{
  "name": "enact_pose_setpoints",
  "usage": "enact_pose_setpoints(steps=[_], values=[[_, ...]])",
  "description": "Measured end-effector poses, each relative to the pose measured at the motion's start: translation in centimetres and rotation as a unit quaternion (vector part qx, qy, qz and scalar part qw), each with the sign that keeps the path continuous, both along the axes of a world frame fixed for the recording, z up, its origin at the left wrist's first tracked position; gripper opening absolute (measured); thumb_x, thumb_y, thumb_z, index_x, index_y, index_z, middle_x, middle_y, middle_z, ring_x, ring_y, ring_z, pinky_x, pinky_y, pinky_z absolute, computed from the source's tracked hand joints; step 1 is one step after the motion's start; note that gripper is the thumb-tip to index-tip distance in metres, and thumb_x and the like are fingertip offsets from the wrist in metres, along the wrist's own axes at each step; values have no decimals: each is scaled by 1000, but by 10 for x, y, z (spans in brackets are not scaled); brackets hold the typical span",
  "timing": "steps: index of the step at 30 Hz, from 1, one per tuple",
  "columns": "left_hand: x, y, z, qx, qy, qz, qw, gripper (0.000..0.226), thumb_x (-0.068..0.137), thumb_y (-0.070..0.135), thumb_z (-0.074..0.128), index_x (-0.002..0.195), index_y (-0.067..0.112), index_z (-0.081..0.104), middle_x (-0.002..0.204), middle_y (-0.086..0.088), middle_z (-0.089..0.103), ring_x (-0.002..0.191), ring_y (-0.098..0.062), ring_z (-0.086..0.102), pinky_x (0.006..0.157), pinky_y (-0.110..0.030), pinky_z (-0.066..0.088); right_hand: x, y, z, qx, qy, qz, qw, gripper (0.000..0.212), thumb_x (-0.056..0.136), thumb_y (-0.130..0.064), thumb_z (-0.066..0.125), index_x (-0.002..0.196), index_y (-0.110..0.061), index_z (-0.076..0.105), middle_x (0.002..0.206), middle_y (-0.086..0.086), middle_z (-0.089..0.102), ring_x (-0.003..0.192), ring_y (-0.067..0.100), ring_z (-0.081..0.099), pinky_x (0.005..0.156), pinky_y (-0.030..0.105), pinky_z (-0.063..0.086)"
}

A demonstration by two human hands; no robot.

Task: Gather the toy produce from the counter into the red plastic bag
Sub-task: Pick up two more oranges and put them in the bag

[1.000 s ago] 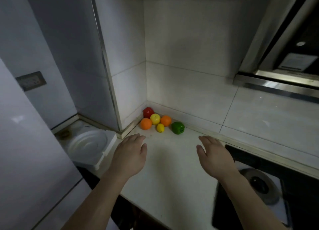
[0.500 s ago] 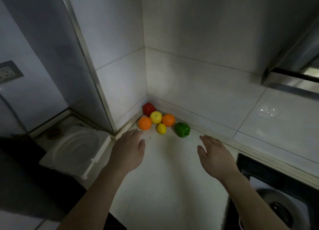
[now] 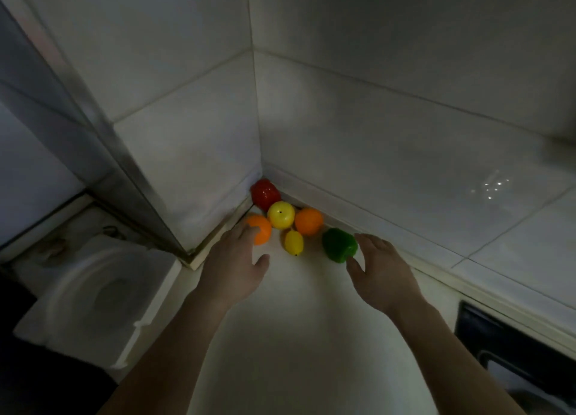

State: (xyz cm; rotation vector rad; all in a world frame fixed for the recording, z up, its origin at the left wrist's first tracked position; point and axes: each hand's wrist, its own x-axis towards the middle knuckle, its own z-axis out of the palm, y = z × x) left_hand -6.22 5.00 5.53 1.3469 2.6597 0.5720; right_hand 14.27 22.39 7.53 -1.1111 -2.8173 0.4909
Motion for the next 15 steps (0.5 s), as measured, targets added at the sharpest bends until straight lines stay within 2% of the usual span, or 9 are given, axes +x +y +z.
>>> enact_pose_setpoints(steps=[5,8,11,15], values=[[-35,30,-24,22,-29,-3,999,69,71,42,76,130,19,49,125,-2,55,112,-23,55,90,-33,46,-46,31,-19,-7,-1,13,1000,48,92,-42,50,135,-20,43,134,2,49,120,21,45,96,31,40],[-55,47,-37,14,-33,-13,999,75,67,39,80,132,17,48,128,-6,54,116,-26,53,93,-37,45,-73,51,-40,-22,-10,42,999,55,89,-43,55,138,-22,40,136,2,47,121,22,44,95,31,39],[-74,59,-56,-2,-13,-42,999,78,67,39,74,134,8,47,131,-13,54,124,-34,48,102,-42,38,-97,70,-62,-39,-24,66,997,65,84,-39,61,142,-23,36,137,5,45,121,24,43,94,34,41],[-93,73,-84,-30,-11,-44,999,94,65,60,56,141,7,42,144,-16,45,136,-34,38,112,-47,32,-123,84,-85,-59,-17,88,994,79,80,-44,64,147,-25,27,141,6,41,124,28,42,97,39,40]])
